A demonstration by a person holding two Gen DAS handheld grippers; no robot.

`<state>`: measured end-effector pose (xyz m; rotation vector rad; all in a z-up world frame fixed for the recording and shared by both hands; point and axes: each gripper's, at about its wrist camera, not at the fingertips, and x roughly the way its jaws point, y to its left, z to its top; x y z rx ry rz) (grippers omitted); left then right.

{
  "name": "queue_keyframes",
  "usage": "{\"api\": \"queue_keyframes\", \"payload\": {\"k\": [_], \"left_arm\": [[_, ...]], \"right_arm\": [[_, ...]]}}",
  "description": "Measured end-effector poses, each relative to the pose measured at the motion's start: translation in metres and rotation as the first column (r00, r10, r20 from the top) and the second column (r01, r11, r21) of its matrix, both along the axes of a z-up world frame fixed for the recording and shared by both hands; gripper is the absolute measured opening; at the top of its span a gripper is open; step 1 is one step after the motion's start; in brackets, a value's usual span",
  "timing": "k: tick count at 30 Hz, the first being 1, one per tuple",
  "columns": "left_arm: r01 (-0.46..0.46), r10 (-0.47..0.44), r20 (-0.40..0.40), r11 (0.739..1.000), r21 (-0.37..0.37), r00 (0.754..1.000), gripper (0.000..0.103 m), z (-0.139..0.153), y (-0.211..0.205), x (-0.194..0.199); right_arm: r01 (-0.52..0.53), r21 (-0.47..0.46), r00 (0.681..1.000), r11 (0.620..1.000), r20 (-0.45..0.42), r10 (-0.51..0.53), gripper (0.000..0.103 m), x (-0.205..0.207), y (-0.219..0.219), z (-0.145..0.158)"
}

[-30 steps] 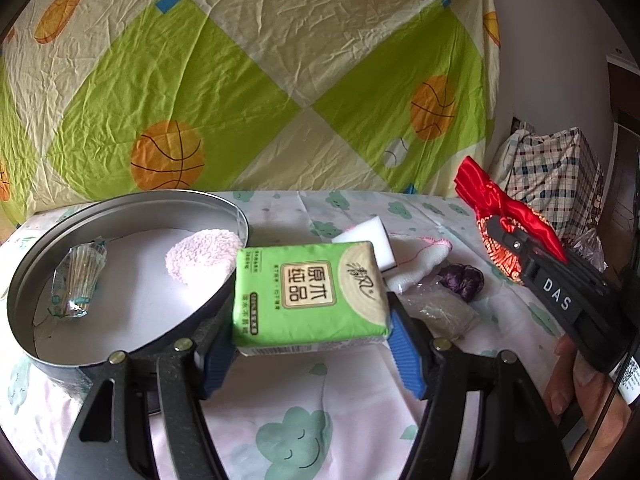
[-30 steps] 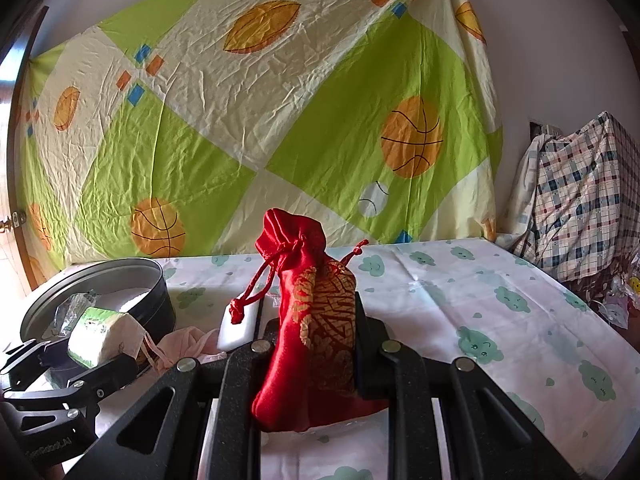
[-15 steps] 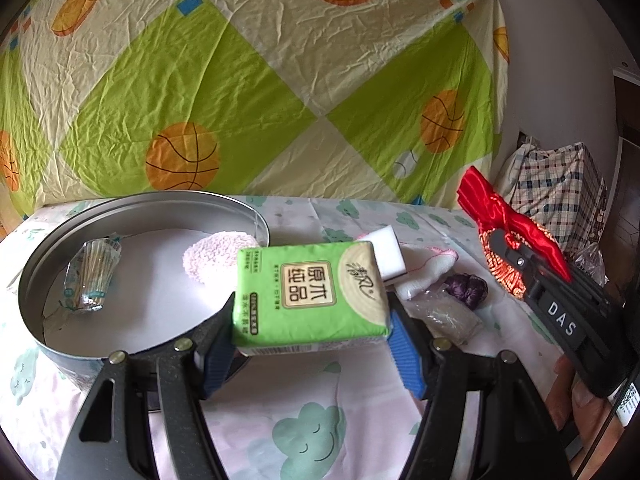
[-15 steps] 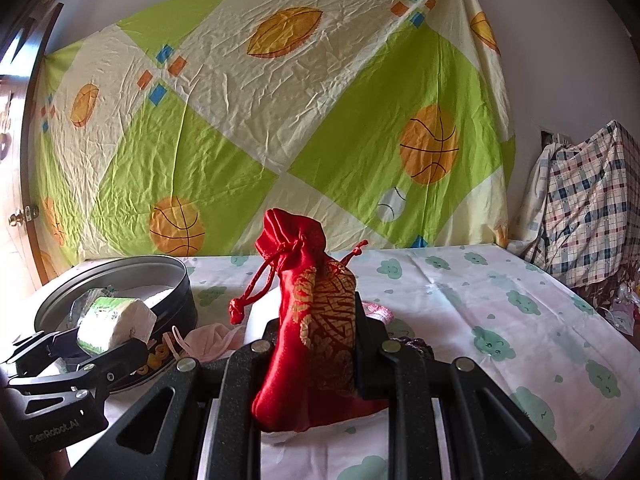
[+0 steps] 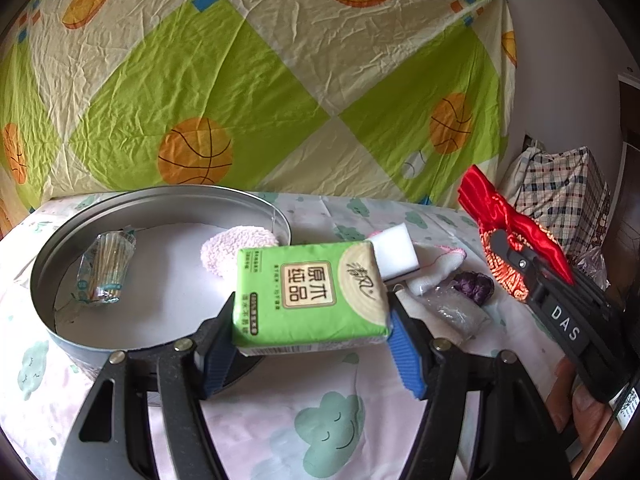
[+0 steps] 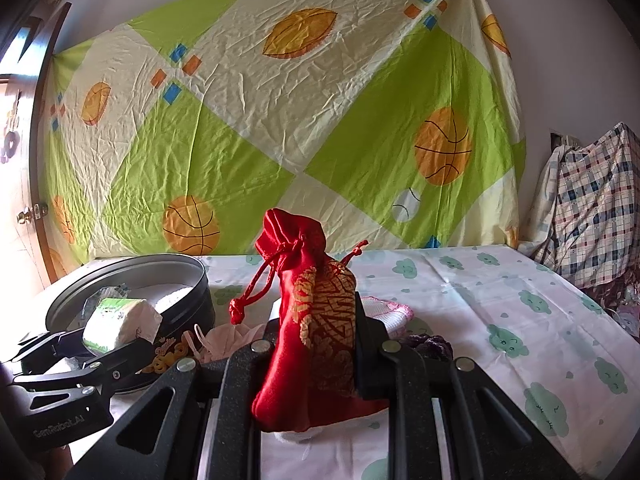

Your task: Organize soft objects

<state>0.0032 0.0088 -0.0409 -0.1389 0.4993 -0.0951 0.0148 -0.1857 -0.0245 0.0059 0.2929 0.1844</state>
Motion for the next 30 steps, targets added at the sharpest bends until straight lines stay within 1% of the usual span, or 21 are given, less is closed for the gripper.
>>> {"api": "queue_keyframes", "payload": {"k": [8,18,25,30], "left_arm": [[-0.009,0.009,-0.004,1.0,-0.007,1.0,0.068,0.0,0.007,-0.002],[-0.025,0.025,0.006,1.0,0.006,1.0,0.068,0.001,0.014,-0.006],[-0.039,0.037,0.035,0.998,0.039,0.999,0.068,0.003,0.015,-0.012],[-0.053,0.051,0.045,0.997,0.05,0.998,0.068,0.004,0.02,-0.013]], "right_arm": [[-0.025,-0.008,1.0,1.0,0.0,0.025,0.022,-0.004,0.012,-0.001],[-0.055,-0.009,0.998,0.998,-0.002,0.055,0.022,-0.007,0.026,-0.001],[-0.072,-0.002,0.997,0.997,-0.002,0.072,0.022,-0.009,0.033,-0.001],[-0.083,-0.002,0.997,0.997,-0.002,0.083,0.022,-0.01,0.038,-0.001]]}}
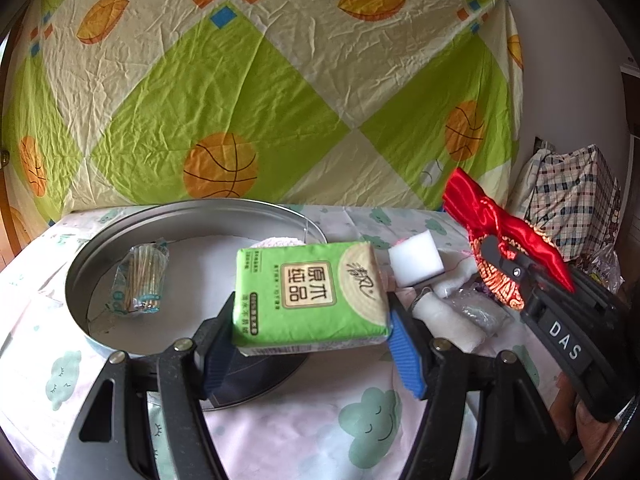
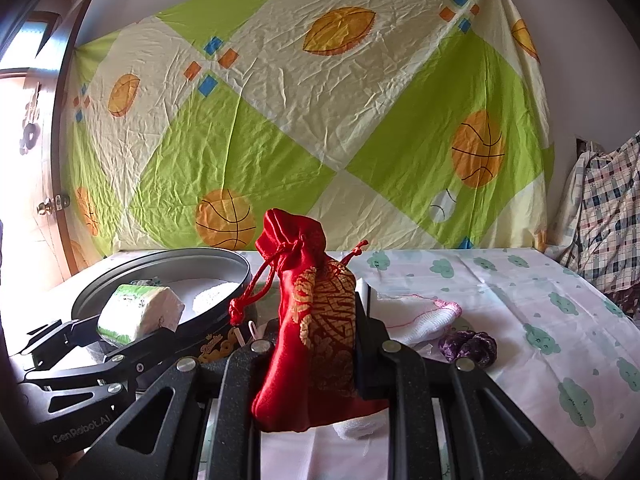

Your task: Organize soft objects

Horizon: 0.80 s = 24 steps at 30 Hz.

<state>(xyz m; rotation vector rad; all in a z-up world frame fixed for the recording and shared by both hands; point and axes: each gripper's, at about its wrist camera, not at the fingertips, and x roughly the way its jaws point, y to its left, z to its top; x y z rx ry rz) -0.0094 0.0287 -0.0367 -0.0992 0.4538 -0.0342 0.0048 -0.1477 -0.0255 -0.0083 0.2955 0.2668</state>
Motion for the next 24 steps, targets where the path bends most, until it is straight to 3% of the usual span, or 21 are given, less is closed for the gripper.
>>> {"api": "queue_keyframes", "payload": {"k": [24], "left_arm": [[-0.058,0.058,0.004,0.998,-0.004,0.998,0.068,-0.001,0.029,-0.002]], "right_arm": [[-0.066,-0.012,0.998,0.998,-0.007,0.066,0.022,-0.005,0.029,-0.001]]}}
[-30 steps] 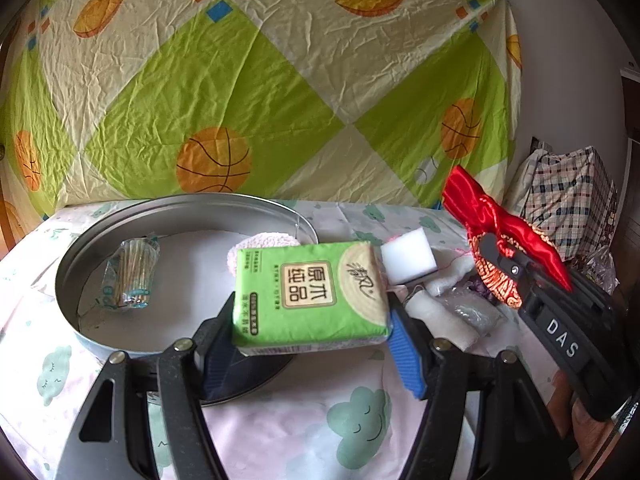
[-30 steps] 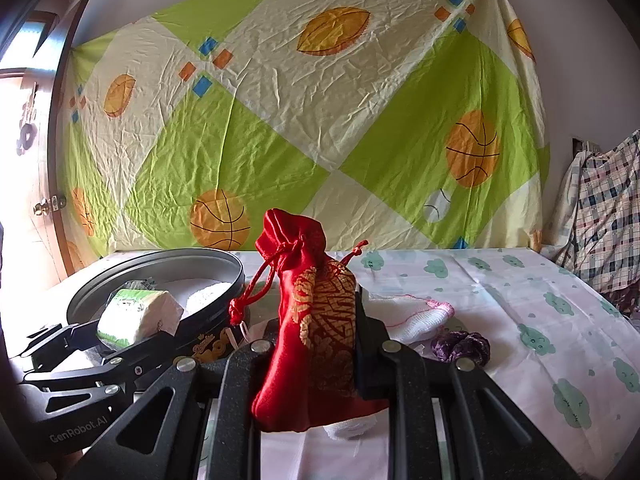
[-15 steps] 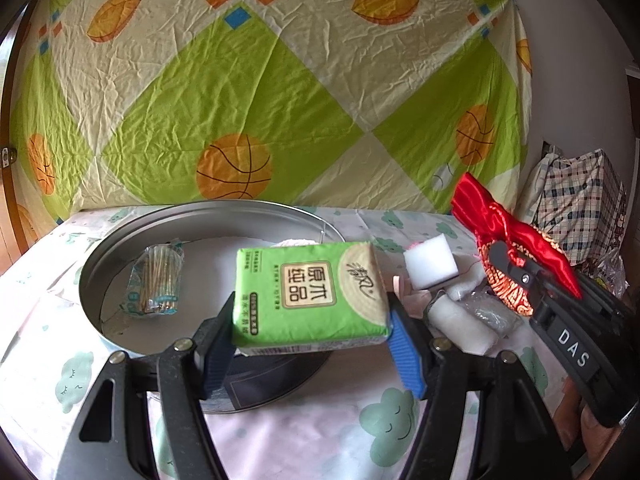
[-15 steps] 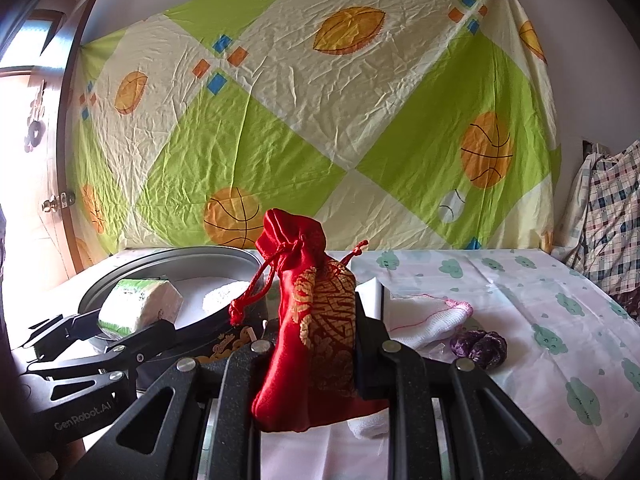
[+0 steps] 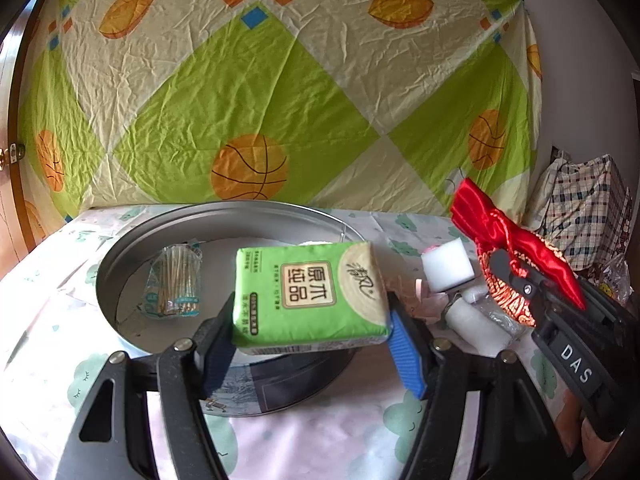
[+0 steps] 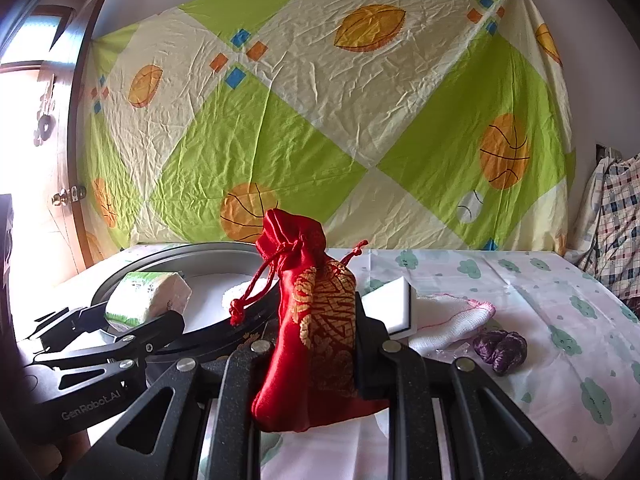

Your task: Organize soft objects

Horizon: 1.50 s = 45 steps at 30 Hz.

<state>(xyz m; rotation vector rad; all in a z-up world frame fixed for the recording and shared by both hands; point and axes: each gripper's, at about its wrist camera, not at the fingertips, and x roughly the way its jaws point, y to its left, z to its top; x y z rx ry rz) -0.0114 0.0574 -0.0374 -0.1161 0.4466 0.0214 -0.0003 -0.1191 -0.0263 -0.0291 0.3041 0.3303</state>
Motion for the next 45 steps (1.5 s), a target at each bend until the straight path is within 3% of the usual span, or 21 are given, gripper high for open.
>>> {"api": "queue_keyframes", "payload": {"k": [45], "left_arm": [[-0.082,0.082,-0.012,0.996,-0.033,0.997,0.068,-0.001,0.052,-0.006]], "right_arm": [[-0.105,0.012,0.994,0.994,-0.034,0.105,0.023,0.006,0.042,-0.003]]}}
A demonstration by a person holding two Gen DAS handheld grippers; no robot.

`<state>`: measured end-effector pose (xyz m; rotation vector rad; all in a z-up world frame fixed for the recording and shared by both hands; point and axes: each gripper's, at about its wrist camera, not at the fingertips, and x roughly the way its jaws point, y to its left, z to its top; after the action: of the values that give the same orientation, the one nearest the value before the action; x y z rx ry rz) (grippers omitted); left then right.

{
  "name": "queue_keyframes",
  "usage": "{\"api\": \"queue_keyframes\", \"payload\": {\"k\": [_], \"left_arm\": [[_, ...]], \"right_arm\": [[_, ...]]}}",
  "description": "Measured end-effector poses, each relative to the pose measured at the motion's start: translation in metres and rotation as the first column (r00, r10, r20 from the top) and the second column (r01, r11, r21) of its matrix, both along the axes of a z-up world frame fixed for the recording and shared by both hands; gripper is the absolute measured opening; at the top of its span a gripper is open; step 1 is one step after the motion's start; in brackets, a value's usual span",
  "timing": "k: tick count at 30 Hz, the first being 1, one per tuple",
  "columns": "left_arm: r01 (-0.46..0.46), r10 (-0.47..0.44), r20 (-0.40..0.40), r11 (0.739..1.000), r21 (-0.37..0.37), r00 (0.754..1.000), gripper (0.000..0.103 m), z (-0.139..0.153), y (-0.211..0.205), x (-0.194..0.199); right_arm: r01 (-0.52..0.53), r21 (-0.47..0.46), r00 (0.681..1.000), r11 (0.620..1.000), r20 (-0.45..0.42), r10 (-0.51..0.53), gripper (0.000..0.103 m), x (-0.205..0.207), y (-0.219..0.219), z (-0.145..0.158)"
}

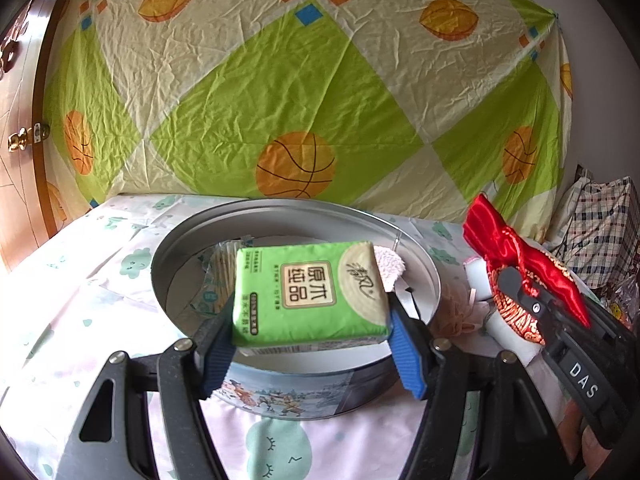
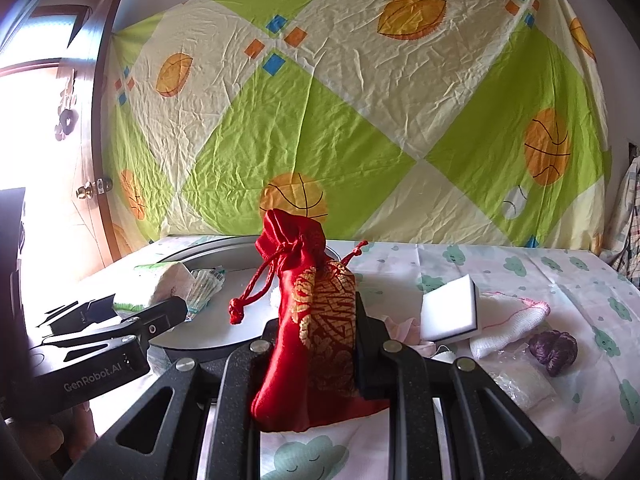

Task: Organize soft objects
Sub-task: 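Lower the green tissue pack with the left gripper while the right gripper lowers the red pouch into the tin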

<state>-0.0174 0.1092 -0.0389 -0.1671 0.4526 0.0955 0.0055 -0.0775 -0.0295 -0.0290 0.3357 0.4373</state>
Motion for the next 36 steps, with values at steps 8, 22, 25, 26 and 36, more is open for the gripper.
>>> {"api": "queue_keyframes", "payload": {"k": [8,22,25,26,36], "left_arm": [[-0.012,0.012,-0.004,1.0,0.003,1.0,0.068,0.001,0.006,0.001],[-0.01,0.01,0.001,1.0,0.004,1.0,0.068,0.003,0.01,0.001],[-0.008,0.008,-0.003,1.0,0.003,1.0,0.068,0.003,0.011,0.001],[-0.007,0.007,-0.005,1.0,0.001,1.0,0.068,0.003,0.012,0.001],[0.019,-0.019,-0.021,1.0,0.023,1.0,0.068,0.028,0.034,0.012]], "right_arm": [[-0.016,-0.003,1.0,1.0,-0.003,0.016,0.023,0.001,0.005,0.0],[-0.045,-0.014,0.999,0.999,-0.005,0.045,0.023,0.001,0.016,0.002],[-0.053,-0.02,0.999,0.998,-0.002,0.053,0.023,0.001,0.019,0.003],[-0.056,-0.021,0.998,0.998,-0.001,0.056,0.023,0.001,0.02,0.004],[-0.097,-0.003,0.995,0.995,-0.026,0.097,0.023,0.02,0.028,0.021]]}}
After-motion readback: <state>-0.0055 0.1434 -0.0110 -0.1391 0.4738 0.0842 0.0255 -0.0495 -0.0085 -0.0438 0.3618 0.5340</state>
